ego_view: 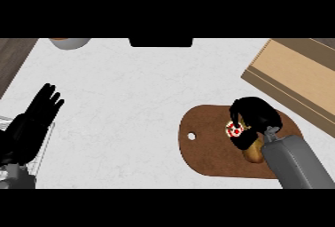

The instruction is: Pick the cupcake from the cutting board and place it in the cardboard box

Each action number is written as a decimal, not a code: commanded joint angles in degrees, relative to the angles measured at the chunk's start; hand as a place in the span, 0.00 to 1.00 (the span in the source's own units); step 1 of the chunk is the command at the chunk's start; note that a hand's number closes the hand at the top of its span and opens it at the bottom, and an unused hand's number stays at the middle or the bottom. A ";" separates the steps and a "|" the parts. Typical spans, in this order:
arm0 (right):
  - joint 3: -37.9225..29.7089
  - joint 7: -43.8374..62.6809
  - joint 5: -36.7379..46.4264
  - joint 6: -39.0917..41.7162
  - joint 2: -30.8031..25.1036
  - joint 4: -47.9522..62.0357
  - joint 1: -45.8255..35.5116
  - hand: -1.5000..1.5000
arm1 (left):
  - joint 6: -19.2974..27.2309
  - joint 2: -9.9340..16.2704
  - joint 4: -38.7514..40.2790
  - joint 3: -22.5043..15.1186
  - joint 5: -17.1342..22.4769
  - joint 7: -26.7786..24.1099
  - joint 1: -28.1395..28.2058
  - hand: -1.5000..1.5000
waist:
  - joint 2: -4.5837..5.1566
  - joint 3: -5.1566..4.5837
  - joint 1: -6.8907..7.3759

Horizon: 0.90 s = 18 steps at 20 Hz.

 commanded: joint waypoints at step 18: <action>-17.62 -4.30 -7.28 -1.32 -7.92 -26.87 -4.47 1.00 | -1.83 1.12 0.14 1.69 0.51 -0.61 1.28 0.50 | -0.50 -0.06 -1.35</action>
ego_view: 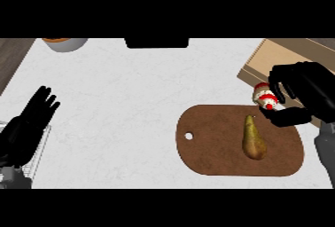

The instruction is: Pick the cupcake from the cutting board and place it in the cardboard box

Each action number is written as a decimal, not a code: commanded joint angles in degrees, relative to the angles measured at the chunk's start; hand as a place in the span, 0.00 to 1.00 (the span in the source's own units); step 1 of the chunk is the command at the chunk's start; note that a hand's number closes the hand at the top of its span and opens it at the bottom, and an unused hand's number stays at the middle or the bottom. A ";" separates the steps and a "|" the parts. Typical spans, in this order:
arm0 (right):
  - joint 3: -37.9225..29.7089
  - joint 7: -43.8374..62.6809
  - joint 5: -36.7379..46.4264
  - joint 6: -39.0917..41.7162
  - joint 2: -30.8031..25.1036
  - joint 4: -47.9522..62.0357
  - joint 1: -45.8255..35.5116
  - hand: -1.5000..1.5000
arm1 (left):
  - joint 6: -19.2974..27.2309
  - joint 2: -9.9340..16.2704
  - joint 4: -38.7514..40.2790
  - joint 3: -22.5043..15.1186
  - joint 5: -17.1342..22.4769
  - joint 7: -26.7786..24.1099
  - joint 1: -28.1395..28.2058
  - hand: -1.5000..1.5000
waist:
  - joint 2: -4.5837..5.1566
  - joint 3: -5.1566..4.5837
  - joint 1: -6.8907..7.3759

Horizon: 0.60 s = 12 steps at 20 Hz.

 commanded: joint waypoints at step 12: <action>-17.11 11.44 -3.21 4.19 -6.76 3.37 -13.92 1.00 | 2.69 -1.26 2.24 -1.59 -2.68 1.26 -5.19 0.50 | 0.43 0.02 0.89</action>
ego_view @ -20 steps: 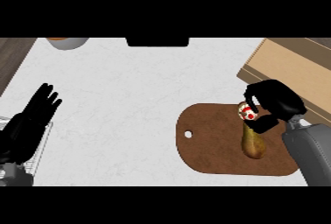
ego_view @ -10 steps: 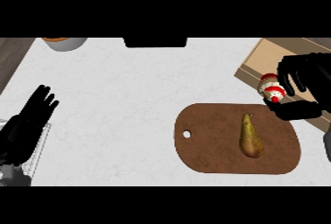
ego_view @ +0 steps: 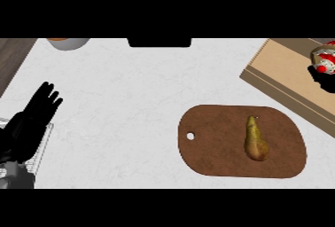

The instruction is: Pick the cupcake from the cutting board and place it in the cardboard box

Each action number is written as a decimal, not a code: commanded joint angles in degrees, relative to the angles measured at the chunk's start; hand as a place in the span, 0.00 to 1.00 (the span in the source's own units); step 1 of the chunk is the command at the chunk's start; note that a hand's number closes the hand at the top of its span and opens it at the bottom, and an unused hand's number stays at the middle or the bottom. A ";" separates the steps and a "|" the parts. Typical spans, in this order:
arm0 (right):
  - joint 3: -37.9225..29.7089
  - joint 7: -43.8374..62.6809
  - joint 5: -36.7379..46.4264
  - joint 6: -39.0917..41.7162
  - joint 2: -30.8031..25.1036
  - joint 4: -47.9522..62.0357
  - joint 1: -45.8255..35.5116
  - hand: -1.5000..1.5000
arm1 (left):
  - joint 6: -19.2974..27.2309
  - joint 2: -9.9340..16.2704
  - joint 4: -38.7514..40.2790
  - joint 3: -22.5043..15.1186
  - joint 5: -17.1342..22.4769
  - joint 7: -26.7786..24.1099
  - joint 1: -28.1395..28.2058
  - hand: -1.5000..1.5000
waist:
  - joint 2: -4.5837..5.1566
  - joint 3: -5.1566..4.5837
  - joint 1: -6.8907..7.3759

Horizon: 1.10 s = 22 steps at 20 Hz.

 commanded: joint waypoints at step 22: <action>-2.91 -32.95 7.22 -25.63 -5.23 60.42 -11.17 1.00 | -1.48 -0.85 0.60 -0.63 -0.95 -1.82 0.55 0.50 | 0.55 0.08 1.24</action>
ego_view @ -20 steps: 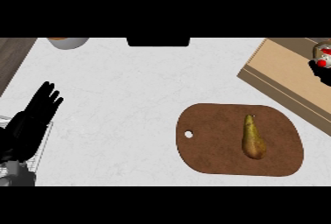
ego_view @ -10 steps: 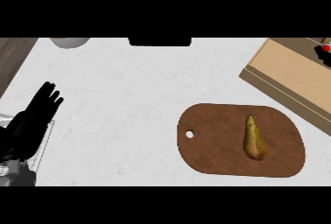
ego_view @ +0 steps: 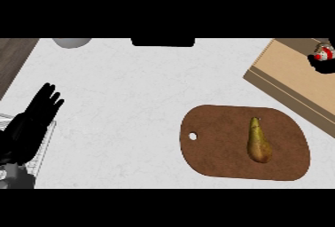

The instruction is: Pick the cupcake from the cutting board and place it in the cardboard box

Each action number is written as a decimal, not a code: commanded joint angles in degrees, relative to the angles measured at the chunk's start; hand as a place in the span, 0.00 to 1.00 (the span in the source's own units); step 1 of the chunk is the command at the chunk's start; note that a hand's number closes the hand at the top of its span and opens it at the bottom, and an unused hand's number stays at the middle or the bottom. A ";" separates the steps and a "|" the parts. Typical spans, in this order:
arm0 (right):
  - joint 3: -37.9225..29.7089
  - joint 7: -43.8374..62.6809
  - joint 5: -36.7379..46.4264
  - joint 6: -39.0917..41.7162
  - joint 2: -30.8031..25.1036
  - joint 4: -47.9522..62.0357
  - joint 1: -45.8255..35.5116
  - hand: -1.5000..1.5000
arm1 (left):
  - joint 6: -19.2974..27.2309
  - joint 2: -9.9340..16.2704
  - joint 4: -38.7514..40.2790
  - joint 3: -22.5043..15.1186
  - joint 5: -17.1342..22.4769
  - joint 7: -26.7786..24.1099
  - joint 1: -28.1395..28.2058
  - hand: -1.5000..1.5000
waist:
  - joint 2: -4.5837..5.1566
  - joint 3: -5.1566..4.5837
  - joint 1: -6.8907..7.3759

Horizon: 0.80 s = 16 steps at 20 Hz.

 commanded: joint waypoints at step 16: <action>-12.38 -13.36 -10.41 -1.66 -0.59 25.35 -5.41 0.00 | -0.97 1.08 2.14 1.67 0.86 -0.63 -1.25 0.50 | 0.14 0.13 -0.17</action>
